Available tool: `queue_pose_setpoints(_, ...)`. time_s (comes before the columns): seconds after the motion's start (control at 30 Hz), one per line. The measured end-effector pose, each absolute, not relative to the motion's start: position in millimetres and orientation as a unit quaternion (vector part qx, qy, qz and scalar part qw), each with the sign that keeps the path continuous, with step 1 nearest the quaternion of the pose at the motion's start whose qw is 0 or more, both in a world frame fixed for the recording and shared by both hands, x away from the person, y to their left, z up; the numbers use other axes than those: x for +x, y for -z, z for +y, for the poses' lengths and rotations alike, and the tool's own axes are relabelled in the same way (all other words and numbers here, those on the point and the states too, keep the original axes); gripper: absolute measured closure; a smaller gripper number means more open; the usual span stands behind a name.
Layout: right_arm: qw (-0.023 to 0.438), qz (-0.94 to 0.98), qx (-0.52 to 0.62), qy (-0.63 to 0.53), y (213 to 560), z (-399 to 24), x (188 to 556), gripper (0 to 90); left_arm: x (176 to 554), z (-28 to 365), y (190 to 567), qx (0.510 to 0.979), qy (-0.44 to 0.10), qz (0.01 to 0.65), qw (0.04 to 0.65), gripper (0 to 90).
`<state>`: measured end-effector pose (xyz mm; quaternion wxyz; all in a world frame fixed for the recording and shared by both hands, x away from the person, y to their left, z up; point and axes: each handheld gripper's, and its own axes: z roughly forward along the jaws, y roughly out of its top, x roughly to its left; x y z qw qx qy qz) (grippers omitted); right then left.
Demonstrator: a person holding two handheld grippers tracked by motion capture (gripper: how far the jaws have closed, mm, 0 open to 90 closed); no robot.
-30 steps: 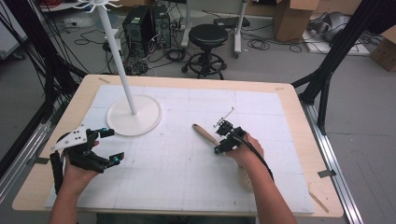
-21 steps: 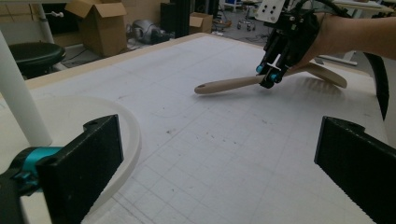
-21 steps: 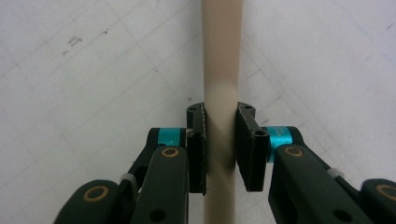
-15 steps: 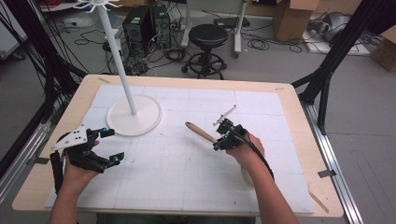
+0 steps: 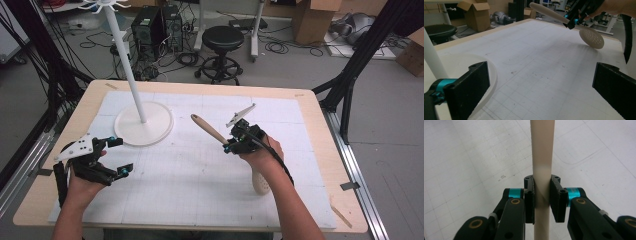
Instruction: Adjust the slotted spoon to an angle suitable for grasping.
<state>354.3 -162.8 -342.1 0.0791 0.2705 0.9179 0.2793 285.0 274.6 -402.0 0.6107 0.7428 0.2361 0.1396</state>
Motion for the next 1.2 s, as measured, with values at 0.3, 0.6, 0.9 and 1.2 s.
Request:
queue_pose_setpoints(0.3, 0.084, 0.910, 0.255, -0.315, 330, -168, 348, 76.7, 285, 273, 402, 0.744, -0.135, 0.231, 0.612, 1.7)
queue_pose_setpoints(0.6, 0.089, 0.887, 0.232, -0.389, 304, -181, 338, 76.7, 285, 270, 402, 0.745, -0.133, 0.228, 0.612, 1.7)
queue_pose_setpoints(0.9, 0.080, 0.863, 0.206, -0.454, 286, -181, 330, 76.7, 283, 268, 397, 0.743, -0.133, 0.222, 0.618, 1.7)
queue_pose_setpoints(1.2, 0.084, 0.861, 0.176, -0.470, 284, -176, 323, 76.7, 283, 263, 383, 0.740, -0.127, 0.209, 0.627, 1.6)
